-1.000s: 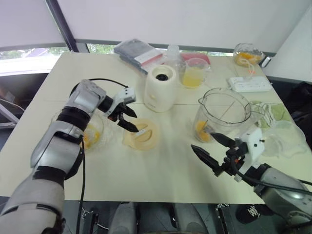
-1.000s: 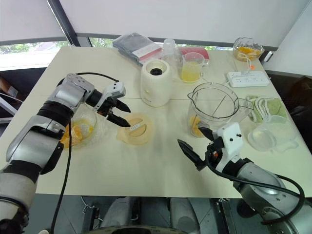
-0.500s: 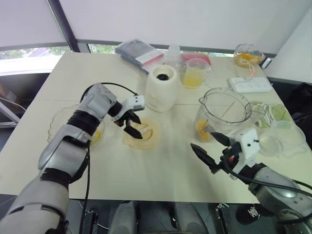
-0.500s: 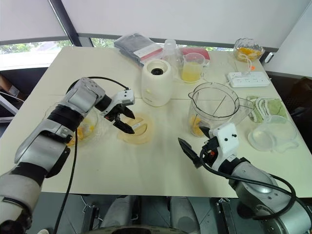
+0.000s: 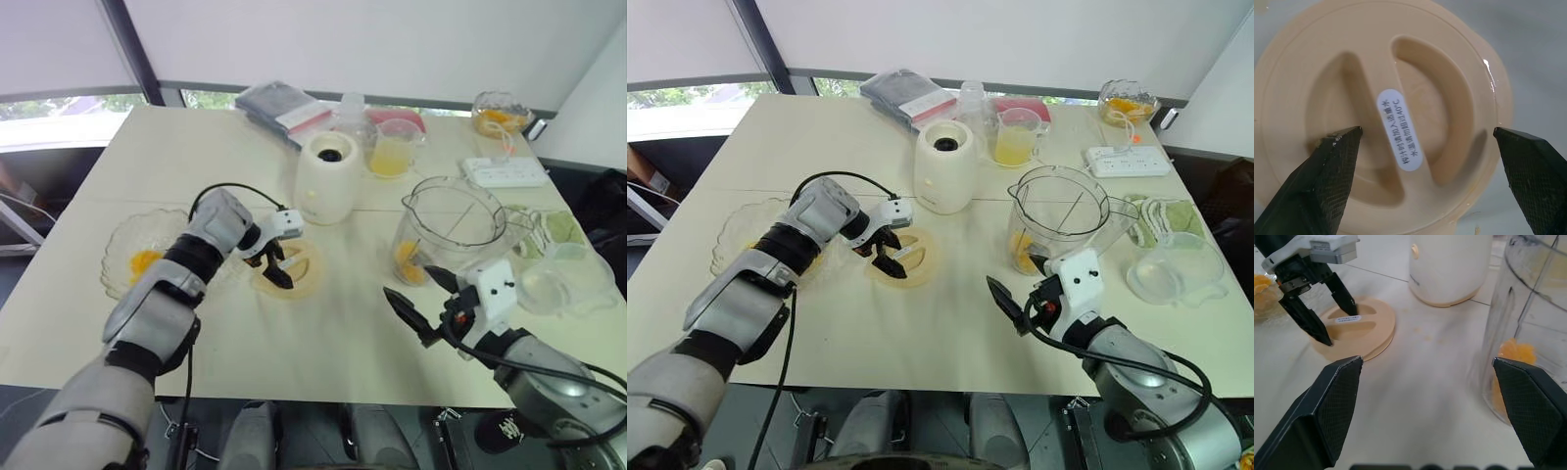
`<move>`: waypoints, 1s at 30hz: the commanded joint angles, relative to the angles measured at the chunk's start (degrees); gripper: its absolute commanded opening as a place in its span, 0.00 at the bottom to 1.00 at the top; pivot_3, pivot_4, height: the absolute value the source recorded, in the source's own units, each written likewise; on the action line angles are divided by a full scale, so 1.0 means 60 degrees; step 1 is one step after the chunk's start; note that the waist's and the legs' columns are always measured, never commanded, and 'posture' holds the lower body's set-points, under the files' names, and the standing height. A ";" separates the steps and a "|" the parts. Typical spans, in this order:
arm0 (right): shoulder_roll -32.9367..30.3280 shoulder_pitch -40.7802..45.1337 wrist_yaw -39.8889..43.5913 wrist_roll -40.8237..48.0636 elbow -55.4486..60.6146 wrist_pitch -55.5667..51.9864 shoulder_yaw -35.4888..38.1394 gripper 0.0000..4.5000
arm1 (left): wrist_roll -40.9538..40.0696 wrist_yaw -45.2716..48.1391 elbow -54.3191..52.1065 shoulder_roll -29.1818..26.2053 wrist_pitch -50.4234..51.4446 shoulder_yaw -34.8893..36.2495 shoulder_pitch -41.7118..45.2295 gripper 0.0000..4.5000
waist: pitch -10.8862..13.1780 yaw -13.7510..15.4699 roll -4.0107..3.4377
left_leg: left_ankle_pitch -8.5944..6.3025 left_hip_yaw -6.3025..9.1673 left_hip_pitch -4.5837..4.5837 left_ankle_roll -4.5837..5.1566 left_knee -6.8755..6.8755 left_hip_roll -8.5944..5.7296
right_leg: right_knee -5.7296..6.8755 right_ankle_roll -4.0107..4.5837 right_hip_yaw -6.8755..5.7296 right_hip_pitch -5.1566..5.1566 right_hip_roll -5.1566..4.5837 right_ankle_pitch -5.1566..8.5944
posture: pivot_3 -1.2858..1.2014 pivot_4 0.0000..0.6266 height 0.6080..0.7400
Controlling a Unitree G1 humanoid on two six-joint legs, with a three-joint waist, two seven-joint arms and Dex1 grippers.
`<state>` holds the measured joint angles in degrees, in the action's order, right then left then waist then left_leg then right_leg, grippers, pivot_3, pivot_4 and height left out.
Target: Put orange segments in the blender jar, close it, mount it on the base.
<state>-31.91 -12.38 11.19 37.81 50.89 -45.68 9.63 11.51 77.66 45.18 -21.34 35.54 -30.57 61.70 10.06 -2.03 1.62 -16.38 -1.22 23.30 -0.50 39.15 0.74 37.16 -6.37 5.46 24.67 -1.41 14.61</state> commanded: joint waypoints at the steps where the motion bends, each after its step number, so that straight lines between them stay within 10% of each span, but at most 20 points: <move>1: 0.0143 -0.0039 -0.0102 -0.0122 0.0403 0.0172 0.0020 0.99 | 0.0152 -0.0509 0.0653 0.0306 0.0333 0.0110 0.0190 1.00 | -0.0006 0.0014 0.0003 | 0.0000 0.0000 -0.0003 0.0000 0.0001 -0.0001 | 0.0001 0.0000 0.0000 -0.0004 0.0000 0.0000 | 0.52 0.24 1.00; 11: 0.0192 -0.0116 -0.0104 -0.0338 0.0505 0.0077 -0.0093 0.99 | 0.0062 -0.1087 0.1570 0.0781 0.0737 0.0603 0.0575 1.00 | -0.0021 0.0004 0.0002 | 0.0000 0.0000 -0.0046 0.0000 0.0002 -0.0001 | 0.0007 0.0005 0.0001 -0.0041 0.0001 0.0000 | 0.52 0.24 1.00; 15: 0.0174 -0.0063 -0.0090 -0.0381 0.0463 0.0058 -0.0088 1.00 | 0.0134 -0.1183 0.1552 0.0731 0.0575 0.0574 0.0461 0.69 | -0.0021 -0.0018 0.0002 | 0.0000 0.0002 -0.0045 0.0000 0.0002 0.0000 | 0.0007 0.0005 0.0001 -0.0040 0.0001 0.0000 | 0.52 0.24 1.00; 30: 0.0105 0.0076 0.0067 -0.0610 0.0309 0.0020 -0.0092 1.00 | 0.0813 -0.1748 0.0907 0.0601 -0.0093 -0.0048 -0.0288 0.69 | -0.0047 -0.0001 -0.0004 | 0.0000 0.0002 -0.0046 0.0000 0.0002 0.0001 | 0.0006 0.0003 0.0004 -0.0041 -0.0001 -0.0001 | 0.52 0.24 1.00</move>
<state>-30.97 -12.45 11.43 34.45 51.44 -45.87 8.49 14.08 68.52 49.70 -17.40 34.72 -28.58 62.40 9.78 -2.04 1.60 -16.38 -1.21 22.98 -0.50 39.16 0.75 37.20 -6.35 5.49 24.39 -1.42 14.60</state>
